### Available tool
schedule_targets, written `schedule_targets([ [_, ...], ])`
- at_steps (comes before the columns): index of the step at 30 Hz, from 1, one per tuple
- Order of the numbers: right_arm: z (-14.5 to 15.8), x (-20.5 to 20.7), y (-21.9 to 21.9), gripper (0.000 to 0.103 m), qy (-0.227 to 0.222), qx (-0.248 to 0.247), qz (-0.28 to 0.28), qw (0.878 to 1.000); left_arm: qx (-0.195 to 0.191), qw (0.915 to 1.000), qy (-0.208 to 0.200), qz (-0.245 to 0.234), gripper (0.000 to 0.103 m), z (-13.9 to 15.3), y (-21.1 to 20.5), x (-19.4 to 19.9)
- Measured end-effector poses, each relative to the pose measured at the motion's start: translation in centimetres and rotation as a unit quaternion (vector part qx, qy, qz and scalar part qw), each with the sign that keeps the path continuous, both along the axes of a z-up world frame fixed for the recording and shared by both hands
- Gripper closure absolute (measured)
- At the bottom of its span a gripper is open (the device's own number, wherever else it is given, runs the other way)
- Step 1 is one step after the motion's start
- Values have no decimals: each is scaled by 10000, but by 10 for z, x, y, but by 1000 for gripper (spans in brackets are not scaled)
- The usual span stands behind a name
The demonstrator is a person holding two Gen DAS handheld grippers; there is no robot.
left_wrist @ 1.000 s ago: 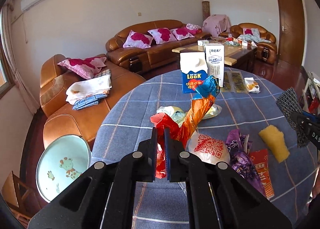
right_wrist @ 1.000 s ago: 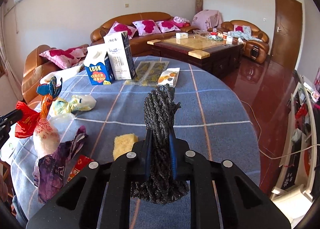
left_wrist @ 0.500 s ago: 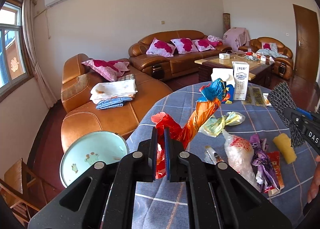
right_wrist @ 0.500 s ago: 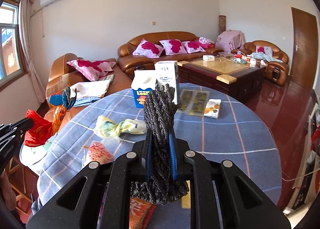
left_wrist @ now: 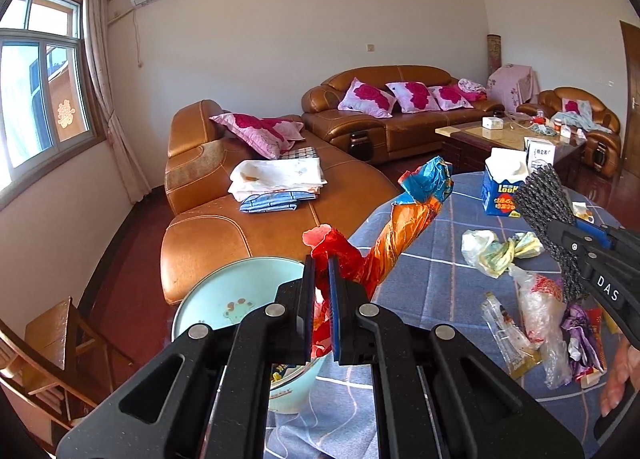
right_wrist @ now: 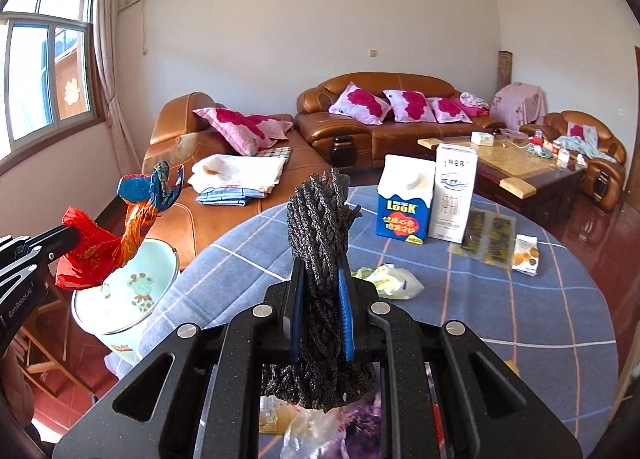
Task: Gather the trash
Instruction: 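Carry the orange wrapper and grey scrubber over the light-blue bin with both tools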
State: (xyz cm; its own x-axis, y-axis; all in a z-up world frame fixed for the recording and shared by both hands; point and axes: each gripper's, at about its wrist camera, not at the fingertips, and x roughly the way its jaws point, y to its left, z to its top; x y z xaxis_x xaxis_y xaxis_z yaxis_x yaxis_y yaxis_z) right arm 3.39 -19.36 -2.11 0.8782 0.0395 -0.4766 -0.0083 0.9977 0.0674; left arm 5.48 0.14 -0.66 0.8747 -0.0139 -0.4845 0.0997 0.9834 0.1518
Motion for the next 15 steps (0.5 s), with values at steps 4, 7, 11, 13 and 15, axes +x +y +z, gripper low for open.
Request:
schedule_targets([
  [4,-1,13,14,87,-2,21,174,9998,10,9998,-5,184,97,0,14,5],
  [7,-2,22,25,87,-24,21,325,9995,9,9995,22,316,97,-1,24,9],
  [11,-3,35,41,87,-33,-50,544,9985,55,9990,46,444,97,-4,33,11],
  [13,-5,41,48,87,-27,-73,638,9979,72,9985,55,532,97,-5,37,14],
  [15,-7,46,54,87,-12,-74,737,9973,75,9980,67,622,97,-6,43,15],
])
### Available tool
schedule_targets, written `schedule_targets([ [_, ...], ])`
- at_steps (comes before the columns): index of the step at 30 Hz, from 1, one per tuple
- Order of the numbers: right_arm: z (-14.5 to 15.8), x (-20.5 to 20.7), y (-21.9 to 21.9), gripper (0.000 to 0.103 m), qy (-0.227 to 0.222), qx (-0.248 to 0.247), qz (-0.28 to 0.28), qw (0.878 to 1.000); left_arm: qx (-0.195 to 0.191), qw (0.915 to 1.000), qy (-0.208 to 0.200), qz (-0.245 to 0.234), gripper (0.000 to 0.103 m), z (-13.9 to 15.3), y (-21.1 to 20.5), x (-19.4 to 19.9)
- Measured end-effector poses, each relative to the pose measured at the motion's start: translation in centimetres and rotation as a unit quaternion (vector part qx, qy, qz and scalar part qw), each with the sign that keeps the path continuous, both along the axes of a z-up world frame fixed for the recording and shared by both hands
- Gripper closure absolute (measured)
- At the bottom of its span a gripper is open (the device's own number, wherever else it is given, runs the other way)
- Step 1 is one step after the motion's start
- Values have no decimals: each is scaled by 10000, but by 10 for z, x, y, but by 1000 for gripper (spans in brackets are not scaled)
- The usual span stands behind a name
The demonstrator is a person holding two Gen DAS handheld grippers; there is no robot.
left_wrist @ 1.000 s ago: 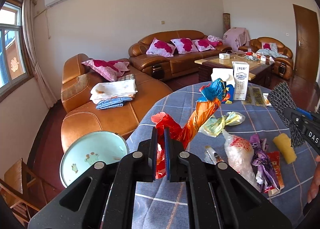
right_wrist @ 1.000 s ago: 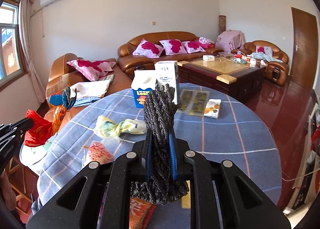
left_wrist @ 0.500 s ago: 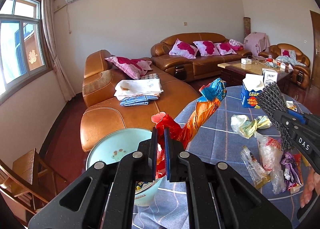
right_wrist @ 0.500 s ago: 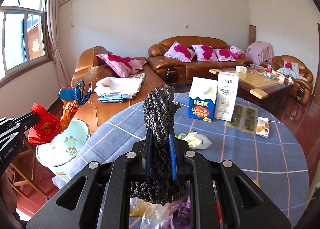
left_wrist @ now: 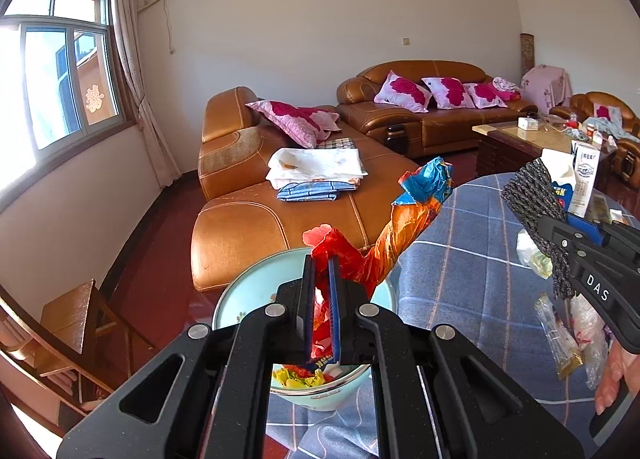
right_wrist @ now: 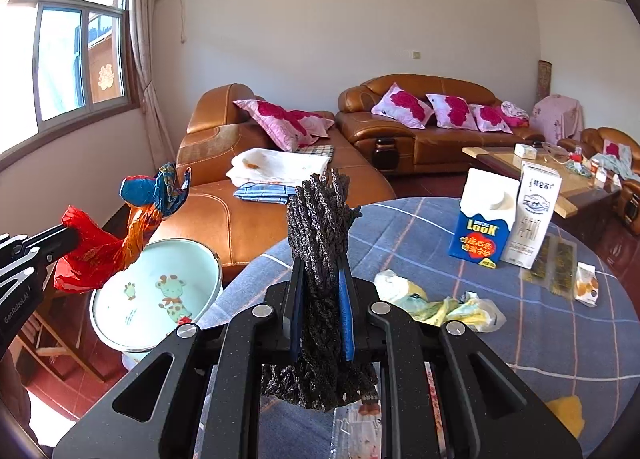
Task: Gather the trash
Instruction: 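Carry the orange wrapper and grey scrubber over the light-blue bin with both tools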
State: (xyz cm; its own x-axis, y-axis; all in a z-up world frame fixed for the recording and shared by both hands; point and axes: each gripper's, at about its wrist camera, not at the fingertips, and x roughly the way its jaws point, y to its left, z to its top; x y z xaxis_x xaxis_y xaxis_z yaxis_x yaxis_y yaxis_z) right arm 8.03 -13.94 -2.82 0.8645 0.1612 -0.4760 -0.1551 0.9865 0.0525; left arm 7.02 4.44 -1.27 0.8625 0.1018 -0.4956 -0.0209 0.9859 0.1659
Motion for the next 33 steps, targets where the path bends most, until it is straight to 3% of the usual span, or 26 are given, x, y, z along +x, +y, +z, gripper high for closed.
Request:
schedule_targets([
  [33,-25,53,81,87,17,-457,1230,9914,417,9923,-36,1164,97,-10,62,23],
])
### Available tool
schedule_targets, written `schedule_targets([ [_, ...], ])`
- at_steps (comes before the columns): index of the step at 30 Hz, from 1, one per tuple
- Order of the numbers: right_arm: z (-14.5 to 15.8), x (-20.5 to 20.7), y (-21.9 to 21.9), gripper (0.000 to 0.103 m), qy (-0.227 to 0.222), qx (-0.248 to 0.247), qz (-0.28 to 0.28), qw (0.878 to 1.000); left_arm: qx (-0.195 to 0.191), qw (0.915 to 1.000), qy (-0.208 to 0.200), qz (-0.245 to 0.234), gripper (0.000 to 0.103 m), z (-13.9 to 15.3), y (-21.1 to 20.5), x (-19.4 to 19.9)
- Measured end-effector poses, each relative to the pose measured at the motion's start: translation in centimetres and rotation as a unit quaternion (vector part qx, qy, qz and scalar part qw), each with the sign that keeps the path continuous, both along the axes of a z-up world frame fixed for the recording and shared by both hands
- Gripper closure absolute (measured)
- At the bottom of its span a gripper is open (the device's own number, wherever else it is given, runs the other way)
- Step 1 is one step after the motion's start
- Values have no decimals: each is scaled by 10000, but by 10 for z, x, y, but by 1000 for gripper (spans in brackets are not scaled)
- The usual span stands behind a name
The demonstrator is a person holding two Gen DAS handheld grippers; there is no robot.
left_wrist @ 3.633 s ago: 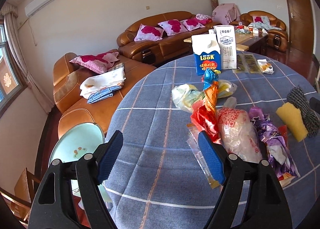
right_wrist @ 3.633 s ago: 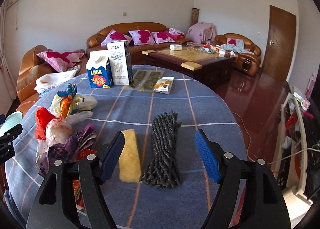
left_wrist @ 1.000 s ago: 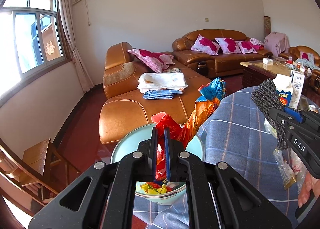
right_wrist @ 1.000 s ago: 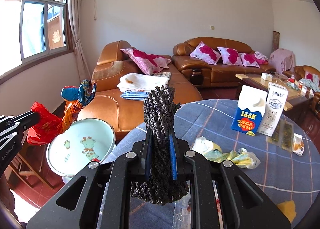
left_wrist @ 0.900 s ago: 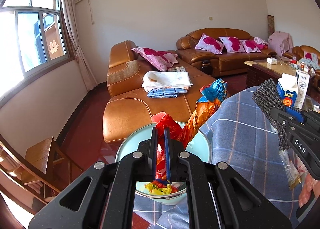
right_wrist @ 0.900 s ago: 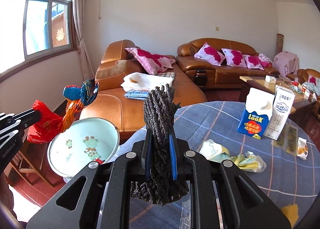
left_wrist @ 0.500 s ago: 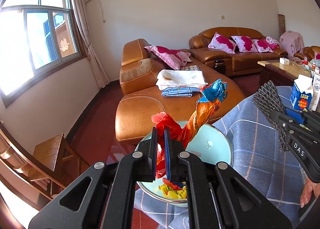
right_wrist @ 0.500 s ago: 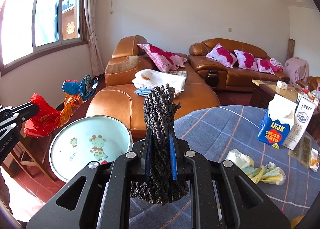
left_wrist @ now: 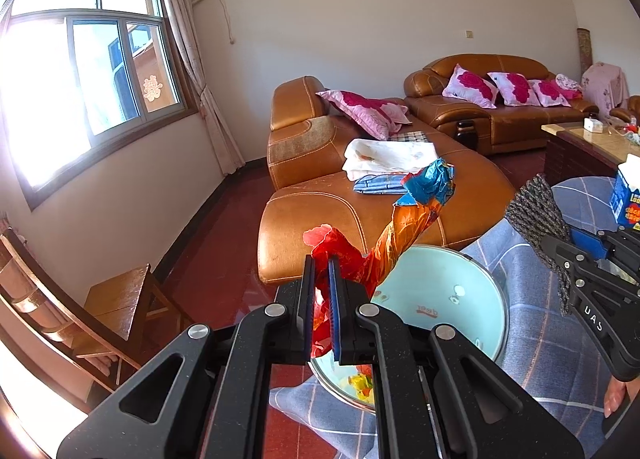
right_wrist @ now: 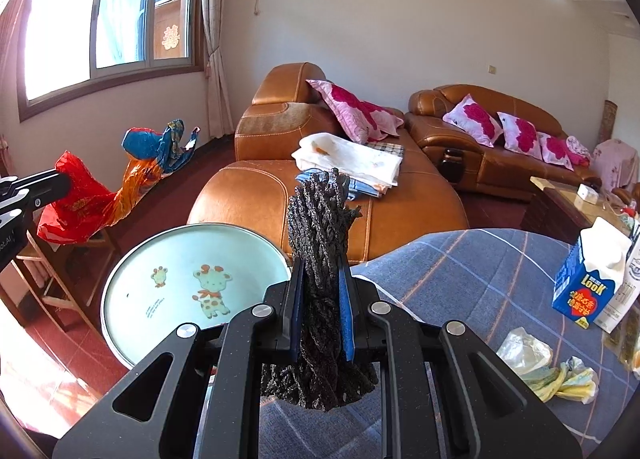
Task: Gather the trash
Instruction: 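Carry the orange wrapper and grey scrubber over the light-blue bin with both tools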
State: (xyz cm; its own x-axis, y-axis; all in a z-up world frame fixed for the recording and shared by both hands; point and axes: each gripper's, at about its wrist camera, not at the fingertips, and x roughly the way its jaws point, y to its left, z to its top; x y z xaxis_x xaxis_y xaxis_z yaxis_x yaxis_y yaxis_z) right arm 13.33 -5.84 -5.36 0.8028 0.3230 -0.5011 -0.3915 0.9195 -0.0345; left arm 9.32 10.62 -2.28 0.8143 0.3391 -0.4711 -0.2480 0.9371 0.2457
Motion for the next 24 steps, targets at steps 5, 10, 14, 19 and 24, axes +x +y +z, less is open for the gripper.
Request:
schedule_targets([
  [5,-2,2,16,87,-8,-61,254,9997,58,9998,97,139,97,-5,4,4],
  [10,-3,3,23,87,-6,-55,386,9992,111,9994,206,252,97,-8,8,8],
  [14,-5,5,30,87,37,-137,544,9984,97,9993,219,283,97,-8,12,10],
  [19,-8,3,40,86,72,-271,713,9971,91,9994,233,247,97,-8,11,12],
  [24,-10,2,43,86,81,-330,786,9963,73,9993,287,216,97,-11,13,14],
])
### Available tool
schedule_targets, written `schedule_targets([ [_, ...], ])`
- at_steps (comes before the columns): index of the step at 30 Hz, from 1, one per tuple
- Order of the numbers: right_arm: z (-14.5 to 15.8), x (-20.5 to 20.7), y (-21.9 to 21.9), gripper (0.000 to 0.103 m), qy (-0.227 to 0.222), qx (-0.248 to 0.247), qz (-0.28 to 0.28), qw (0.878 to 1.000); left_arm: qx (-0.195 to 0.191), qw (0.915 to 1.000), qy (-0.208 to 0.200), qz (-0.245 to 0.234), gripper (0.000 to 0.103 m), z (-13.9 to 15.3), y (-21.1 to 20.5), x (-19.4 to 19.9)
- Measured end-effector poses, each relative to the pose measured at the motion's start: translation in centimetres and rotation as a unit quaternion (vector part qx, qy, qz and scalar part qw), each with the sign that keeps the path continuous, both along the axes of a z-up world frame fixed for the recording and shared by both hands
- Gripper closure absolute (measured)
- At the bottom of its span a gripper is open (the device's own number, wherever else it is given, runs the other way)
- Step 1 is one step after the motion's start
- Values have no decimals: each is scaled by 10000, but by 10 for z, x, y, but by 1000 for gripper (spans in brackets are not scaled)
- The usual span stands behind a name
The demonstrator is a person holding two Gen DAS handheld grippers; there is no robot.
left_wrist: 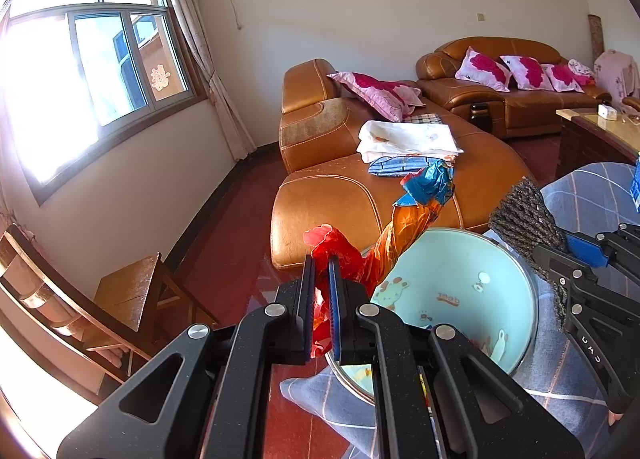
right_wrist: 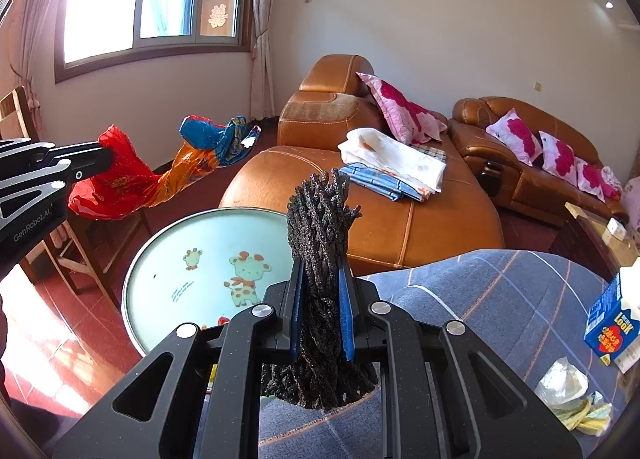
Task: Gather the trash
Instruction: 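Open both tools above the bin to drop the wrapper and scrubber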
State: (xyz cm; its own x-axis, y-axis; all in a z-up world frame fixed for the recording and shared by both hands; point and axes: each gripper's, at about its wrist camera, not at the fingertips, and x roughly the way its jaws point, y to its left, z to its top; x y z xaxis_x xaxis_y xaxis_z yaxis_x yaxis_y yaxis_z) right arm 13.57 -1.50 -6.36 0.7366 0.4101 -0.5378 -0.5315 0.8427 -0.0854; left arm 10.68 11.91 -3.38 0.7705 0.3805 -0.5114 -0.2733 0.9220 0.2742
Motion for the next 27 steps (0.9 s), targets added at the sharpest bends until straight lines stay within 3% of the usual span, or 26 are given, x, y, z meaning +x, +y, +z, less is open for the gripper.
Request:
schedule_targets([
  [4,-1,0,4,86,8,-79,71,9999,-61,9999,37,-106,95,-1,-2,1],
  [6,-2,1,6,85,49,-114,108,9999,-111,9997,96,-192,86,-2,-2,1],
  [8,-3,1,6,72,53,-126,91,9999,-93,9995,166,-252,78,-6,-5,3],
  [9,-3,1,5,67,57,-107,83,9999,-89,9994,203,-256,78,-8,-5,3],
  [27,-1,-1,2,61,-39,-79,-8,10000,-148,9993,260,-240,74,-11,-4,5],
])
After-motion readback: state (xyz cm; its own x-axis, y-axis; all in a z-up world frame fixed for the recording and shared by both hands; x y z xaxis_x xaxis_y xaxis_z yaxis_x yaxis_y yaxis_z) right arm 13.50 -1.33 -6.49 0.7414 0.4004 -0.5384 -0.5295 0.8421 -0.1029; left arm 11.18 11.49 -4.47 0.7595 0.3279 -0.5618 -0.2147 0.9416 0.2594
